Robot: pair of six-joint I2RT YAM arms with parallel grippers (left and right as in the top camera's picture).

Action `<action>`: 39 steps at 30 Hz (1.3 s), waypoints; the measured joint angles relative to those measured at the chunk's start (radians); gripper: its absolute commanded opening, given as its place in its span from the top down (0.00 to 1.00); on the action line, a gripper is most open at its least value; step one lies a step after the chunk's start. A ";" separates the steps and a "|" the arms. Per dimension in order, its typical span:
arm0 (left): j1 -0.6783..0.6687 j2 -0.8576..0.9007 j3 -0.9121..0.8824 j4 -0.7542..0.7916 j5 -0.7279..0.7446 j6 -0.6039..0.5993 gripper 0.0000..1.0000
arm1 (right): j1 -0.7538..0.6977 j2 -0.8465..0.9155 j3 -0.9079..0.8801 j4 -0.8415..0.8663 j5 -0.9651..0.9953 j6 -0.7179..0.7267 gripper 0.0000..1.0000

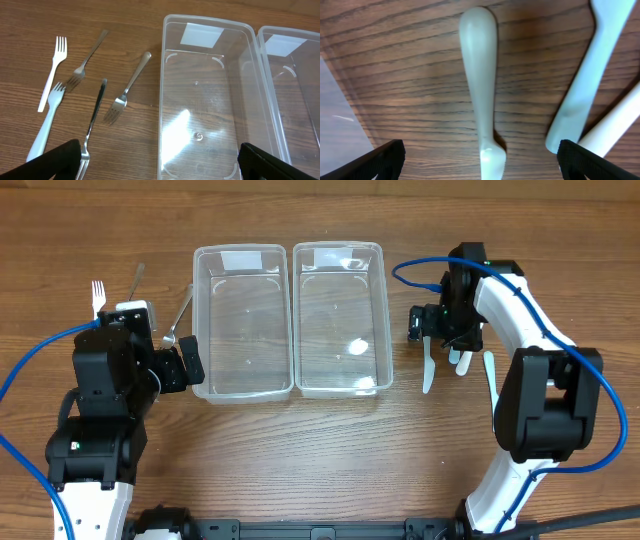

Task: Pack container
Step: 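Move the right gripper over the white plastic spoon and grasp it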

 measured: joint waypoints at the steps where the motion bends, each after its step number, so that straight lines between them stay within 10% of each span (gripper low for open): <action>1: 0.000 0.000 0.000 0.000 0.000 0.000 0.00 | 0.005 0.002 0.000 0.001 0.001 0.001 0.00; 28: 0.000 0.000 0.000 0.000 0.000 0.000 0.00 | 0.032 0.047 -0.061 0.082 0.056 0.004 0.06; 39: 0.000 0.000 0.000 0.000 0.000 0.000 0.00 | 0.034 0.038 -0.085 0.100 0.098 0.010 0.67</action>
